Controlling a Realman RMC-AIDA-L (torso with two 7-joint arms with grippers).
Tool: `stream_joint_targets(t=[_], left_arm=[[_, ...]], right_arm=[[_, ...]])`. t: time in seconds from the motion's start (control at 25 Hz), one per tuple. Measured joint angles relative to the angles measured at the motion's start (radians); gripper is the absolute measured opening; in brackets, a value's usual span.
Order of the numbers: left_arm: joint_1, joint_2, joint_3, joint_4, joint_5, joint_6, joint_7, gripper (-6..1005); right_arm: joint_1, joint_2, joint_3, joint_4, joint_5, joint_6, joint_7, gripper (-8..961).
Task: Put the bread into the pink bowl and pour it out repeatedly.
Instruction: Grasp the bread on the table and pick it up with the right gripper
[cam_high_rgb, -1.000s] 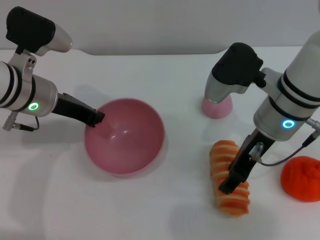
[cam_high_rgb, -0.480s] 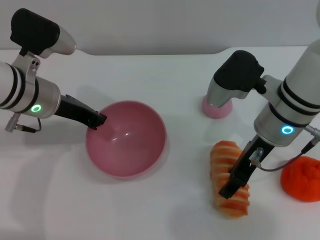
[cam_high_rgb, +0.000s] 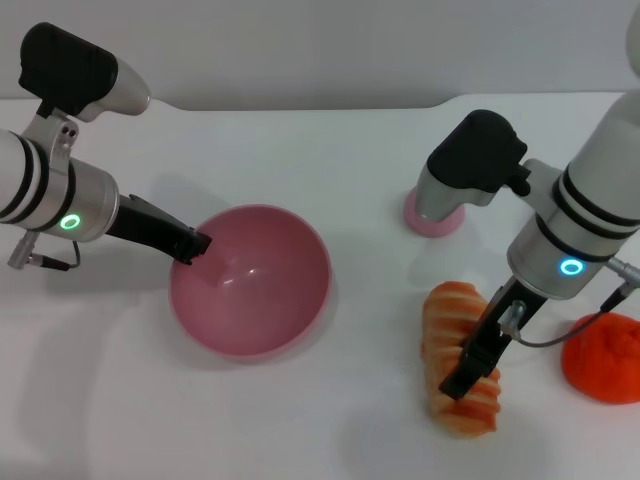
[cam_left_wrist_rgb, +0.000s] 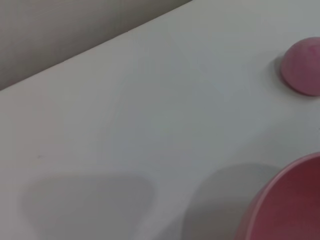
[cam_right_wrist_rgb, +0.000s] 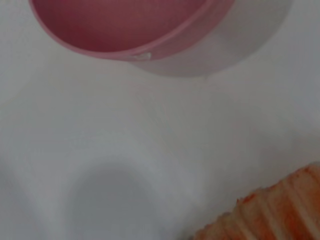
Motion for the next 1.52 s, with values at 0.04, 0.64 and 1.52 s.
stream_joint_targets(t=[0.04,0.64,1.52], left_arm=[[0.0,0.0,0.0,0.0,0.0,0.001,0.0,45],[0.001,0.0,0.003,0.001,0.002,0.001,0.002,45],[-0.006,0.002,0.006,0.004,0.006,0.002,0.002,46]], right_arm=[[0.0,0.0,-0.005,0.0,0.0,0.002,0.0,504],[-0.01,0.0,-0.034,-0.025,0.002,0.008,-0.006,456],[-0.01,0.0,-0.047,-0.033,0.002,0.009,-0.008,267]])
